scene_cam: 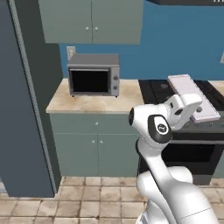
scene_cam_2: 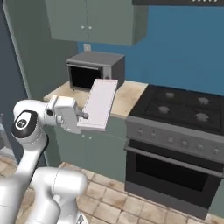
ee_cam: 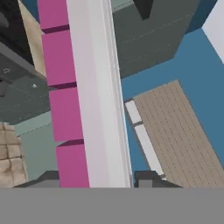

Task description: The ice cube tray has been filled with water. Take the tray and place it in the freezer to make ice. Close the freezer door after placing the tray.

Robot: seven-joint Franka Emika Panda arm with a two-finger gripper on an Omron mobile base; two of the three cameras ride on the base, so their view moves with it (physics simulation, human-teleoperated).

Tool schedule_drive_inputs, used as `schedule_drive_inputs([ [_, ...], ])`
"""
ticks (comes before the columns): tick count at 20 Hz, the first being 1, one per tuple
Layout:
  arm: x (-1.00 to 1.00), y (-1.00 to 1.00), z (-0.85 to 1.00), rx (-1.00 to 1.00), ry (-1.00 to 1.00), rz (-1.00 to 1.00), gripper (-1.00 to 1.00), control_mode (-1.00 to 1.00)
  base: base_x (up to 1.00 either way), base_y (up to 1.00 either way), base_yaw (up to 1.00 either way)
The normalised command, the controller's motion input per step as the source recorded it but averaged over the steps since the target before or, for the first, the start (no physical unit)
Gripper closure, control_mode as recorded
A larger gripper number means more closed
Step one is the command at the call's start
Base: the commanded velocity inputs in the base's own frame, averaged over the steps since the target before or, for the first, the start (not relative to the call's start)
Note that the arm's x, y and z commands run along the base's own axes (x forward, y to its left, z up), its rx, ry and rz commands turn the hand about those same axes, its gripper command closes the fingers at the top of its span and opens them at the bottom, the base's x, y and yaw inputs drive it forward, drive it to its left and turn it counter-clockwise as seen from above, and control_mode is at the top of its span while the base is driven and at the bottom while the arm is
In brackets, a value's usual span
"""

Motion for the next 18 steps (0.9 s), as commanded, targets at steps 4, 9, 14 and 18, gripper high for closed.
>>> schedule_drive_inputs([
  [4,0.0,0.0,0.0,0.0,0.0,0.0,1.0,1.0,-0.21,0.66,0.46],
  [9,0.0,0.0,0.0,0.0,0.0,0.0,1.0,1.0,0.0,0.87,0.34],
  [14,0.0,0.0,0.0,0.0,0.0,0.0,1.0,1.0,0.15,1.0,0.24],
  [18,0.0,0.0,0.0,0.0,0.0,0.0,1.0,1.0,0.24,1.0,0.19],
])
